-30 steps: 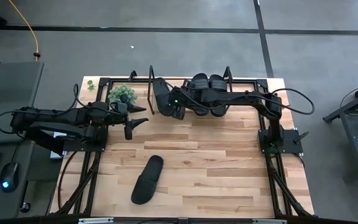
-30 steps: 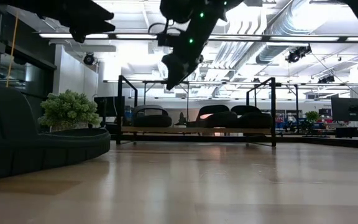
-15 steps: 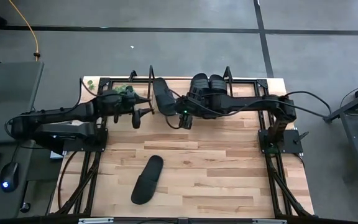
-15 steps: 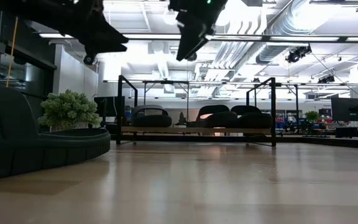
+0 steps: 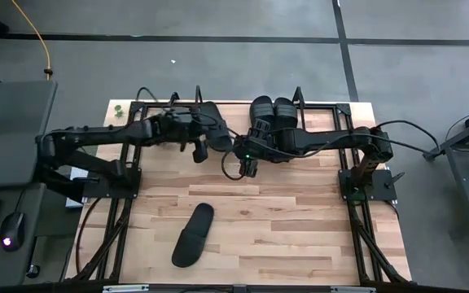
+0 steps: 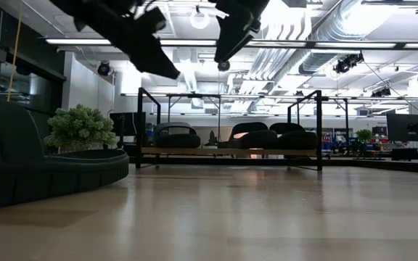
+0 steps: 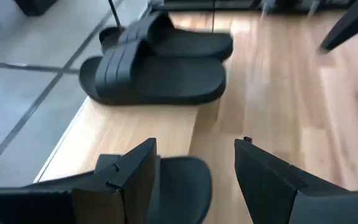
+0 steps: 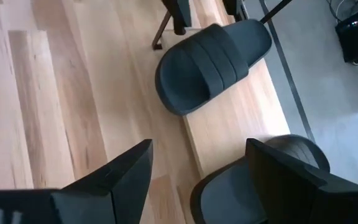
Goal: Pick and place slides into the shelf
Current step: Put the black slide on the shelf
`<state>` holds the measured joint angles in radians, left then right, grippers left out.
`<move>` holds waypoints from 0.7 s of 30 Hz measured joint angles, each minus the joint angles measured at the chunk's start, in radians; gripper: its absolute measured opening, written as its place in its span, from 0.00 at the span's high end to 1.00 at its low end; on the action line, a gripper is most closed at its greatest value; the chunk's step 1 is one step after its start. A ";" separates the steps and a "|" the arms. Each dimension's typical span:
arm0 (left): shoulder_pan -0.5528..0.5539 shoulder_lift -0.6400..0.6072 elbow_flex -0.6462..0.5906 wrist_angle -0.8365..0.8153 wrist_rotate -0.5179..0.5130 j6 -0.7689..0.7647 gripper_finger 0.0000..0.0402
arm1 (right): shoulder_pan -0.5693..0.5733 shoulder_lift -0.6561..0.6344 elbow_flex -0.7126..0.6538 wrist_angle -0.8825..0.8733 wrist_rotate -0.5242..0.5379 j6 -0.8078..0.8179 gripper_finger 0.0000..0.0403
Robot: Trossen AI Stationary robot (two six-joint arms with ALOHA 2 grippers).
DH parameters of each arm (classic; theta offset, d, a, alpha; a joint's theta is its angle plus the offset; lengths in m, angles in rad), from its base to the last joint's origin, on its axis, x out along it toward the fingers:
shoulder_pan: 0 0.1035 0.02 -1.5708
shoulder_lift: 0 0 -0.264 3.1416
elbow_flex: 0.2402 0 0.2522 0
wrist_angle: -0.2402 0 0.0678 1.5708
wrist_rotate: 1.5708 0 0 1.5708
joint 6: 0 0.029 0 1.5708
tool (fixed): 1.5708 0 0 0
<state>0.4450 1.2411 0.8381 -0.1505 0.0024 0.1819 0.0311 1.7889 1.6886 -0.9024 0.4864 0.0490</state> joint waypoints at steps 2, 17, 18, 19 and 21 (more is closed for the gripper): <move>0.001 0.040 0.030 -0.017 -0.018 0.024 0.50 | 0.008 0.000 0.000 -0.021 0.004 0.012 0.38; 0.031 0.185 0.114 -0.009 -0.016 0.157 0.50 | 0.088 0.000 0.000 -0.110 0.031 0.083 0.38; 0.041 0.194 0.117 -0.010 -0.009 0.155 0.50 | 0.093 0.000 0.000 -0.110 0.034 0.084 0.38; 0.050 0.203 0.120 -0.010 0.002 0.155 0.50 | 0.099 0.000 0.000 -0.110 0.037 0.084 0.38; 0.066 0.227 0.129 -0.008 0.021 0.155 0.50 | 0.110 0.000 0.000 -0.110 0.040 0.085 0.38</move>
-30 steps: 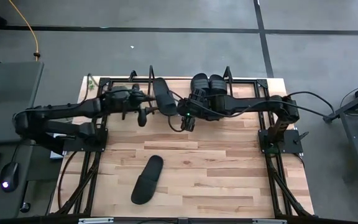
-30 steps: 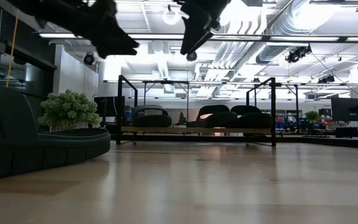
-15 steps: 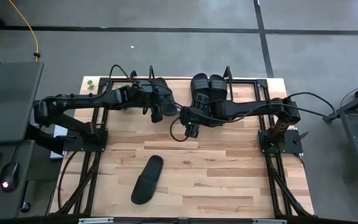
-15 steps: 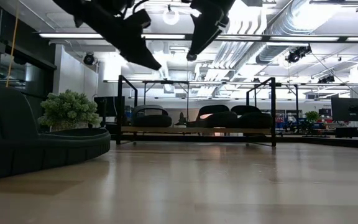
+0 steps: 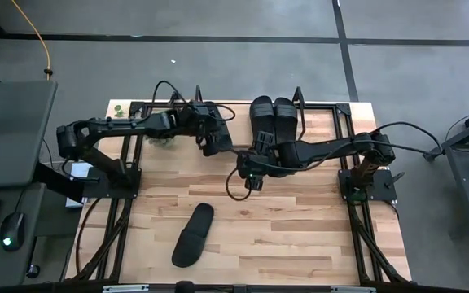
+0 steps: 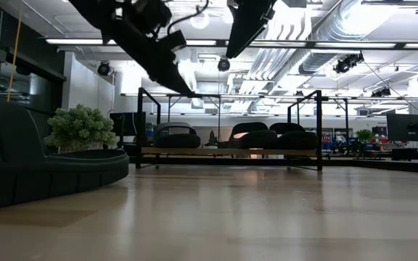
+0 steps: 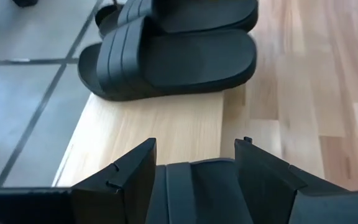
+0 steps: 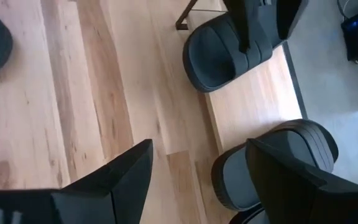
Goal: Pick and place slides into the shelf
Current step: Put the black slide on the shelf
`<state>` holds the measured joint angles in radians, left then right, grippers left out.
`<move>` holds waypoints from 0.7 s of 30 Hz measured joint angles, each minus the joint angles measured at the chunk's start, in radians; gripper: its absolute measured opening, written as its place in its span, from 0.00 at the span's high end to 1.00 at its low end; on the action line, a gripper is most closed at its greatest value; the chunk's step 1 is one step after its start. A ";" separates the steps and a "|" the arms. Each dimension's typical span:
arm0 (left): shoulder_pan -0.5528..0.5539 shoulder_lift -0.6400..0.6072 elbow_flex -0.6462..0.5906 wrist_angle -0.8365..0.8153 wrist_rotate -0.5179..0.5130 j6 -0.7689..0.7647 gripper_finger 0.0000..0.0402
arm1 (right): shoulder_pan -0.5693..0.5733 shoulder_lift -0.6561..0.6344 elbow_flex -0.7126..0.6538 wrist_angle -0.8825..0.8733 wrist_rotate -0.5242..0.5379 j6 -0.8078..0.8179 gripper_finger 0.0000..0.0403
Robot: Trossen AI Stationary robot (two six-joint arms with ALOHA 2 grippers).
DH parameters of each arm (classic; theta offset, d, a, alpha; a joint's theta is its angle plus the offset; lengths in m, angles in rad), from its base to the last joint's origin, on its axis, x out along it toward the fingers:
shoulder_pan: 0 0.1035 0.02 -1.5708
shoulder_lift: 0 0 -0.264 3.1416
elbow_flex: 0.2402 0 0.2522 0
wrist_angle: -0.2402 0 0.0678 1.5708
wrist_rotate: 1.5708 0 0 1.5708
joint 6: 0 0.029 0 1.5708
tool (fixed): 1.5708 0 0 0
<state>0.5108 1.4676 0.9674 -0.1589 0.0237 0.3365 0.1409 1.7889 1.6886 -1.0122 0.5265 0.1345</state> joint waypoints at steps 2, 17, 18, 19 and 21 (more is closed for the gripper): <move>0.012 0.021 0.005 -0.003 0.016 0.000 0.50 | 0.010 0.000 0.000 0.000 0.008 0.000 0.38; 0.014 0.152 0.090 -0.001 0.020 -0.001 0.50 | 0.033 0.000 0.000 0.000 0.023 0.023 0.38; 0.014 0.155 0.096 0.002 0.020 -0.001 0.50 | 0.034 0.000 0.000 0.000 0.023 0.023 0.38; 0.014 0.158 0.098 0.000 0.020 -0.001 0.50 | 0.034 0.000 0.000 0.000 0.023 0.023 0.38; 0.014 0.173 0.107 0.001 0.014 -0.001 0.50 | 0.037 0.000 0.000 0.000 0.022 0.023 0.38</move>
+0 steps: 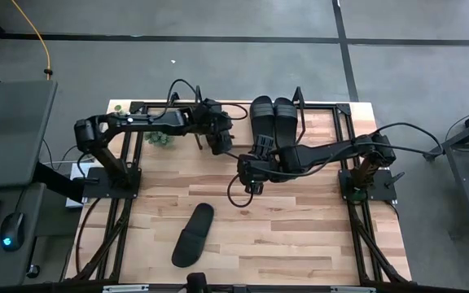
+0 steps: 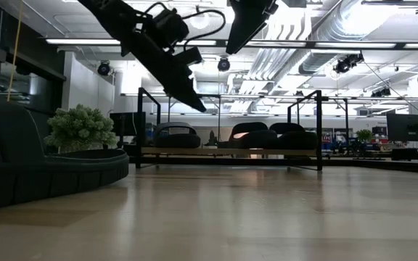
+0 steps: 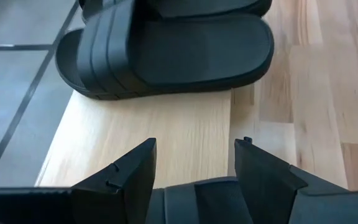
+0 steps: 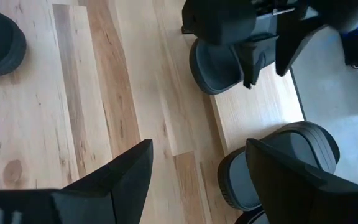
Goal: Pick and place slides into the shelf
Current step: Put the black slide on the shelf
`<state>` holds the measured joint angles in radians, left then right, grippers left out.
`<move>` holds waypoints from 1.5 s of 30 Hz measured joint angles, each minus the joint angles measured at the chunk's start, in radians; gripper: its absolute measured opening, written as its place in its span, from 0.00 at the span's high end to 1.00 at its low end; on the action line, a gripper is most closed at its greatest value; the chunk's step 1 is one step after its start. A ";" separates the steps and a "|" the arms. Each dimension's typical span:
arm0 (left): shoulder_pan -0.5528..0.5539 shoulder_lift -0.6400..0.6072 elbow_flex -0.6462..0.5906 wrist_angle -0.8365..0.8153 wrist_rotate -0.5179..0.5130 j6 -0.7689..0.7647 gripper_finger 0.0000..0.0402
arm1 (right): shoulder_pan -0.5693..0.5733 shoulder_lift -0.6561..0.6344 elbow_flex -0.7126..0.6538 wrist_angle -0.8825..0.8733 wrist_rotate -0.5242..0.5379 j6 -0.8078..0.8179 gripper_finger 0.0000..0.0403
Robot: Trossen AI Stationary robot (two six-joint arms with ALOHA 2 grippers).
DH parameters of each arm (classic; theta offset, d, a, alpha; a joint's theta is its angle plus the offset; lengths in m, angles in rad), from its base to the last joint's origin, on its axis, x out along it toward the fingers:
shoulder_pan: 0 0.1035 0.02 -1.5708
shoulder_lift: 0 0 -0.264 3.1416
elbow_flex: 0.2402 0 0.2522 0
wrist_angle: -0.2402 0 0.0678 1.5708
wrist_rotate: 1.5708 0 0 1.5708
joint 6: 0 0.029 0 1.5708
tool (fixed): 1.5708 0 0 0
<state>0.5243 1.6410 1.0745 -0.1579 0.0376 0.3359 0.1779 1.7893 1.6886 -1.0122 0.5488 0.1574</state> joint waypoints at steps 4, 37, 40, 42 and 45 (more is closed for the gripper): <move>0.000 0.028 0.015 -0.014 -0.005 0.000 0.50 | 0.005 0.000 0.000 0.000 0.000 0.000 0.38; -0.001 0.093 0.057 -0.242 -0.213 -0.050 0.50 | 0.013 0.000 0.000 -0.019 -0.001 0.003 0.38; -0.001 0.090 0.056 -0.267 -0.214 -0.052 0.50 | 0.013 0.000 0.000 -0.024 0.000 0.003 0.38; -0.001 0.083 0.055 -0.288 -0.214 -0.052 0.50 | 0.013 0.000 0.000 -0.024 0.001 0.003 0.38; -0.001 0.057 0.053 -0.321 -0.213 -0.055 0.50 | 0.013 0.000 0.000 -0.024 0.001 0.003 0.38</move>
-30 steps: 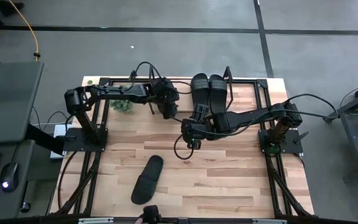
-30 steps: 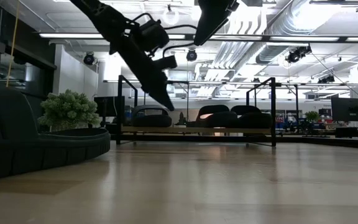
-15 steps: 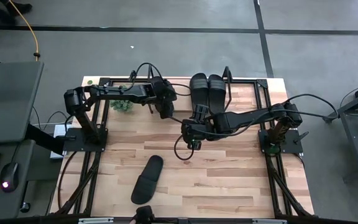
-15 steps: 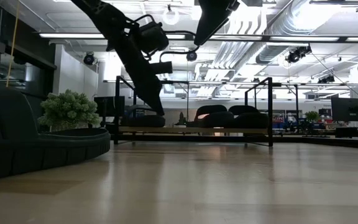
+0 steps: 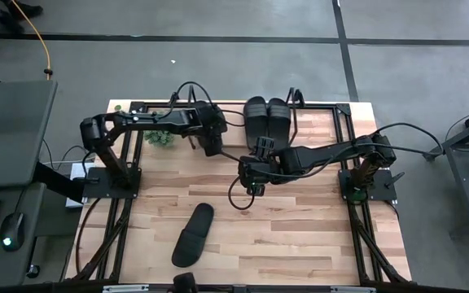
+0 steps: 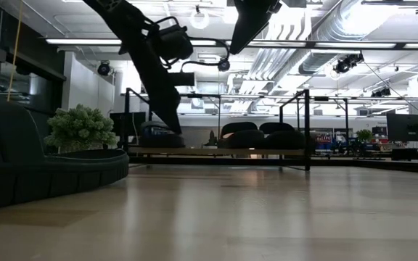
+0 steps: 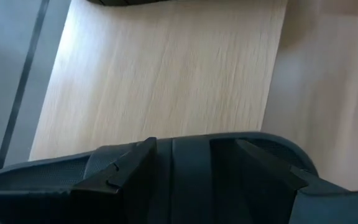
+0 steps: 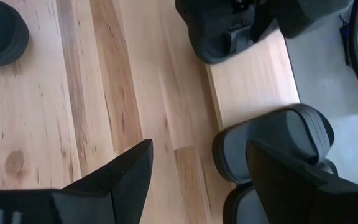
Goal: Pick and place slides into the shelf
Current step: Put the black slide on the shelf
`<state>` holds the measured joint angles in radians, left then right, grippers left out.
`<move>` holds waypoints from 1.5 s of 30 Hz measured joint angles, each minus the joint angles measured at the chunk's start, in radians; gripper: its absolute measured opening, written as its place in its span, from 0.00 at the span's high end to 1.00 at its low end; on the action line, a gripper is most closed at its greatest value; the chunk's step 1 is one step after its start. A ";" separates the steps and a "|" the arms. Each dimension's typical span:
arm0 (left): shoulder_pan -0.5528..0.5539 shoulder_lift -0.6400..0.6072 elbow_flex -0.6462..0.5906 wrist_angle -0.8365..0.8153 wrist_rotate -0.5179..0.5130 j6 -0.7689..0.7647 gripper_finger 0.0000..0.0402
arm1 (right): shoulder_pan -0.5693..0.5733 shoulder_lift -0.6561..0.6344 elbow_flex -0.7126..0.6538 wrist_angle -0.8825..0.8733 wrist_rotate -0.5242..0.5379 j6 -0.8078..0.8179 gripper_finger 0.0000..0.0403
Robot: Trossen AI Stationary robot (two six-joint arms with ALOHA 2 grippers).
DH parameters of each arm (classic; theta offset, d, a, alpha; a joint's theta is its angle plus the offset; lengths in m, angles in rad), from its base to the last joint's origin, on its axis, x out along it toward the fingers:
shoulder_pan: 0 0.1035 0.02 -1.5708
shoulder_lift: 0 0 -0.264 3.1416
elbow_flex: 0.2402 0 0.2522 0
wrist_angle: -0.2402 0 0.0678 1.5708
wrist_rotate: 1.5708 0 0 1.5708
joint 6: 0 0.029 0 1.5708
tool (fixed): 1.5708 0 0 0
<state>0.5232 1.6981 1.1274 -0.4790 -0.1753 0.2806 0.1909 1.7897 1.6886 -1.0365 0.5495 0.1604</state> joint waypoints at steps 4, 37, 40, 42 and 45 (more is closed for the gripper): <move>0.000 -0.043 -0.004 -0.063 0.007 -0.019 0.50 | -0.001 0.000 0.000 -0.007 0.000 0.000 0.38; -0.006 -0.082 -0.007 -0.035 0.175 -0.047 0.50 | -0.001 0.000 0.000 -0.006 0.023 0.023 0.38; -0.006 -0.048 -0.010 -0.044 0.183 -0.042 0.50 | -0.001 0.000 0.000 -0.006 0.023 0.023 0.38; -0.006 -0.021 -0.010 -0.035 0.183 -0.040 0.50 | 0.000 0.000 0.000 -0.006 0.023 0.023 0.38; -0.007 0.011 -0.009 -0.034 0.164 -0.014 0.50 | 0.000 0.000 0.000 -0.006 0.023 0.023 0.38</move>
<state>0.5163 1.7092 1.1180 -0.5128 -0.0110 0.2662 0.1905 1.7901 1.6882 -1.0430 0.5720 0.1829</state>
